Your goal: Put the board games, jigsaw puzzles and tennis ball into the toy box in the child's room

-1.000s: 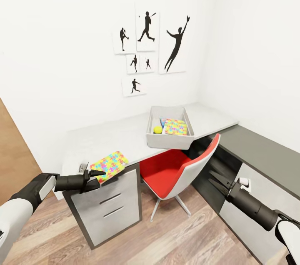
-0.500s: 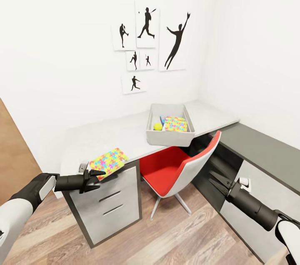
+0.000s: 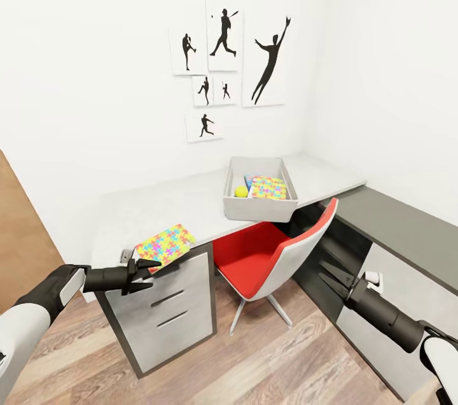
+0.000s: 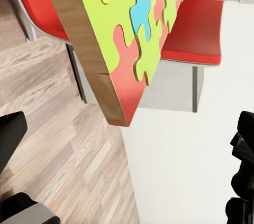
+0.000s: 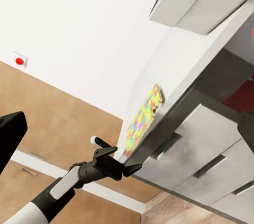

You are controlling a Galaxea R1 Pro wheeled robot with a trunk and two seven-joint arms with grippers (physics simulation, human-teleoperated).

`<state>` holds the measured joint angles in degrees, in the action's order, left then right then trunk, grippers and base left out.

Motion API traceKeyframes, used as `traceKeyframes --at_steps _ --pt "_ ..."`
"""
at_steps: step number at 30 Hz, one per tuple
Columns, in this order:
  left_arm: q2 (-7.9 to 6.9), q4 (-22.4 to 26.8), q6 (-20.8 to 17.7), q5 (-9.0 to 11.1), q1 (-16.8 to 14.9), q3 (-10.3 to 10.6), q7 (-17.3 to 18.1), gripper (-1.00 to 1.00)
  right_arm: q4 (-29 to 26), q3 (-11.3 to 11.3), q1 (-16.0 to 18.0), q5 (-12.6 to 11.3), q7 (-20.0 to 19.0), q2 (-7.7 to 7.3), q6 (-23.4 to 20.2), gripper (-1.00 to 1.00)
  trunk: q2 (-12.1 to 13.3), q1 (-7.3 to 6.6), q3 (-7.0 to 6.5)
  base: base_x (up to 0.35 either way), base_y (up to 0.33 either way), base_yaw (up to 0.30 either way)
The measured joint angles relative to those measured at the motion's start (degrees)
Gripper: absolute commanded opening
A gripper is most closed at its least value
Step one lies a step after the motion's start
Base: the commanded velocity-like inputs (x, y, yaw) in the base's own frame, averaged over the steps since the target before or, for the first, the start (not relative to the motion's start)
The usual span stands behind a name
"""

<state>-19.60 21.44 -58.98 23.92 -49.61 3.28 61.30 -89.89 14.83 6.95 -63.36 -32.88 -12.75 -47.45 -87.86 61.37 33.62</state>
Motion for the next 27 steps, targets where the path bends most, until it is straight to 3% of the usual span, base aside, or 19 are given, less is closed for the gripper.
traceKeyframes --at_steps 12,27 --pt "0.06 0.1 0.0 -0.1 0.0 0.1 0.1 1.00 0.0 0.0 0.0 0.0 0.0 0.00 0.0 1.00 0.0 0.00 0.00 0.000 -0.078 0.000" --pt "0.06 0.2 0.1 -0.1 0.0 0.1 0.2 1.00 0.0 0.0 0.0 0.0 0.0 0.00 0.0 1.00 0.0 0.00 0.00 0.058 0.037 0.000"
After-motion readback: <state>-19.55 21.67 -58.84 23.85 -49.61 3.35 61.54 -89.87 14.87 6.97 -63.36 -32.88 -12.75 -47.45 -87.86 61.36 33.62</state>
